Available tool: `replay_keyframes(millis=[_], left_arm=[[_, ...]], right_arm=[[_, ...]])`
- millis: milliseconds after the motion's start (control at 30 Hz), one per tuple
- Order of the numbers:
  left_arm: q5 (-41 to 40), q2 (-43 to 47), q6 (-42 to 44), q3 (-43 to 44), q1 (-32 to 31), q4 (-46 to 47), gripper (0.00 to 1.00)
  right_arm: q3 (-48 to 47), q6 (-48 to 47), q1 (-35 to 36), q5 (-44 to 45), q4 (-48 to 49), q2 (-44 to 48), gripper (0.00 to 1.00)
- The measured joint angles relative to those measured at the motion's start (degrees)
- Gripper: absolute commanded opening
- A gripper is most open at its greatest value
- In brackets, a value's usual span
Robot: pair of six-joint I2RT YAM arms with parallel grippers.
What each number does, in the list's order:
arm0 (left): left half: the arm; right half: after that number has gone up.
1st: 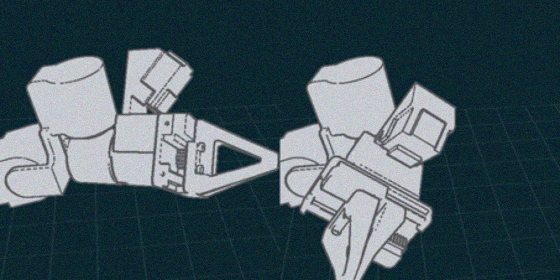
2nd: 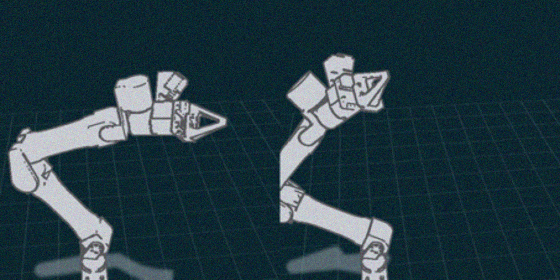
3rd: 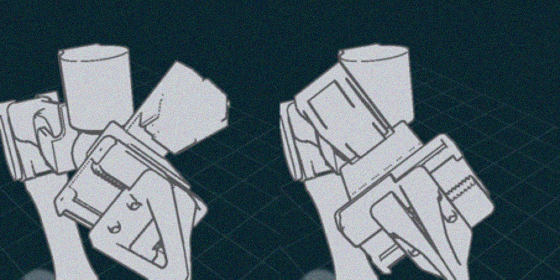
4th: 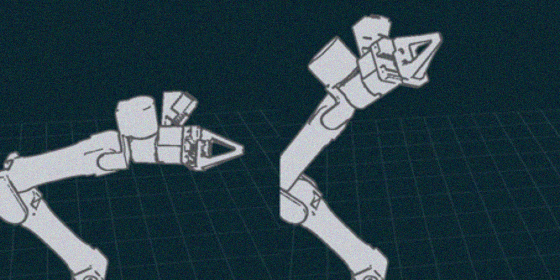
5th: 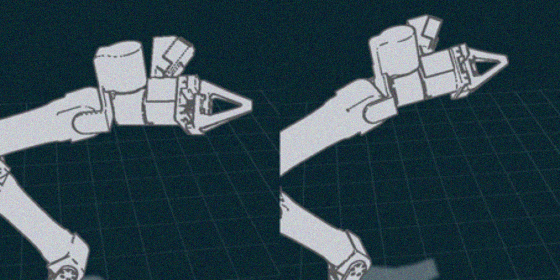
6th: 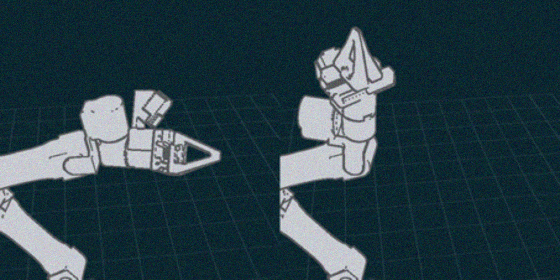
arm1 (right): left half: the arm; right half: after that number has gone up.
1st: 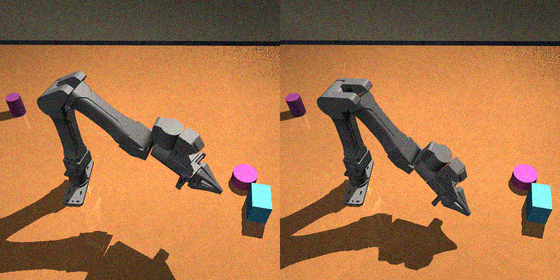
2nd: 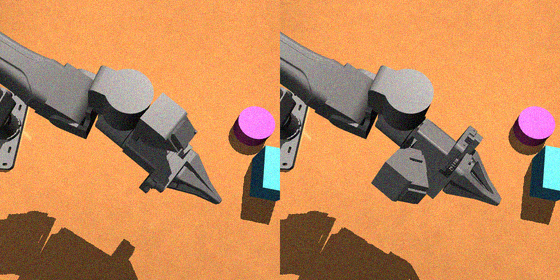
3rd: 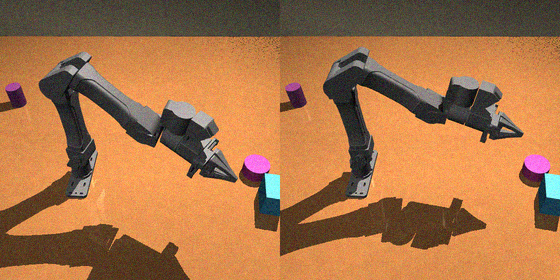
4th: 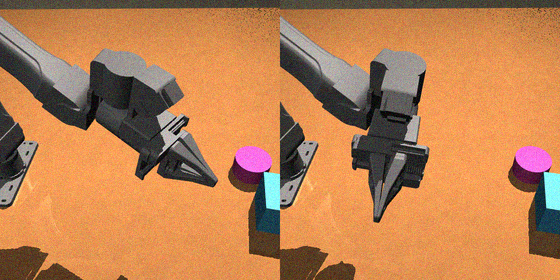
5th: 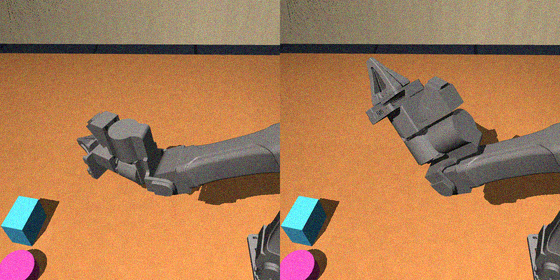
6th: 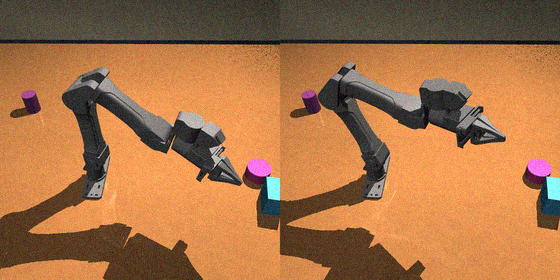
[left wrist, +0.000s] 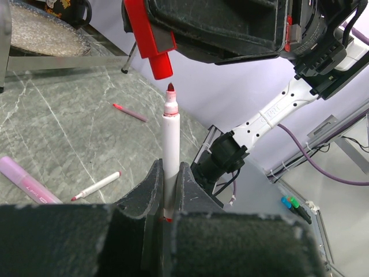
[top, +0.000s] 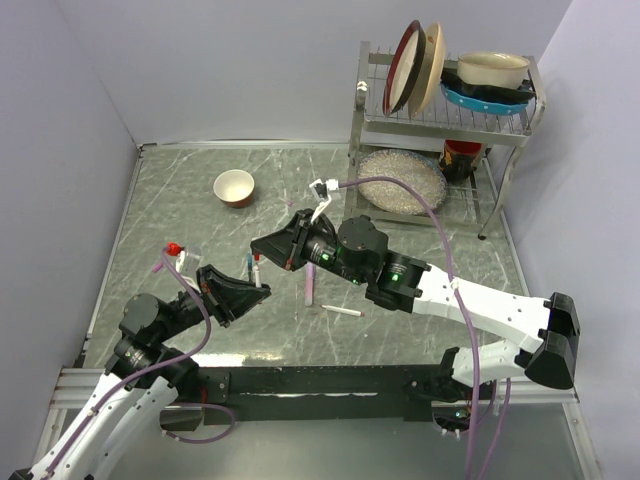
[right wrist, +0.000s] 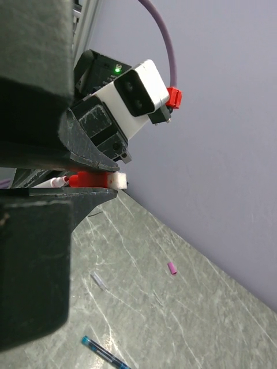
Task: Insert the pens into the pen caps
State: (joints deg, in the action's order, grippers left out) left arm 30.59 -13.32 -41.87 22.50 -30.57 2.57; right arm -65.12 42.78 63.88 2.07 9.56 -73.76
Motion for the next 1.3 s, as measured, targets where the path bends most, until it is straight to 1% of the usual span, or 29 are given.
replay_keyframes(millis=[367,633,900,1133,1300], left_arm=[[-0.07,0.00,0.00,0.00,0.00,0.00,0.01],[-0.63,-0.04,0.00,0.00,0.00,-1.38,0.01],[-0.42,-0.42,-0.94,0.00,-0.17,-2.29,0.01],[0.22,-5.60,-1.03,1.42,-0.59,-2.93,0.01],[1.79,-9.84,-0.48,2.62,-0.96,-4.42,0.01]], right_arm=[[0.09,-0.04,0.39,-0.02,0.04,0.00,0.00],[2.43,-0.02,0.92,0.17,1.05,0.20,0.00],[6.03,-0.24,2.51,3.50,4.09,1.75,0.00],[10.58,-0.94,4.17,10.54,6.93,3.76,0.00],[14.75,-0.83,4.35,12.26,8.90,5.66,0.00]])
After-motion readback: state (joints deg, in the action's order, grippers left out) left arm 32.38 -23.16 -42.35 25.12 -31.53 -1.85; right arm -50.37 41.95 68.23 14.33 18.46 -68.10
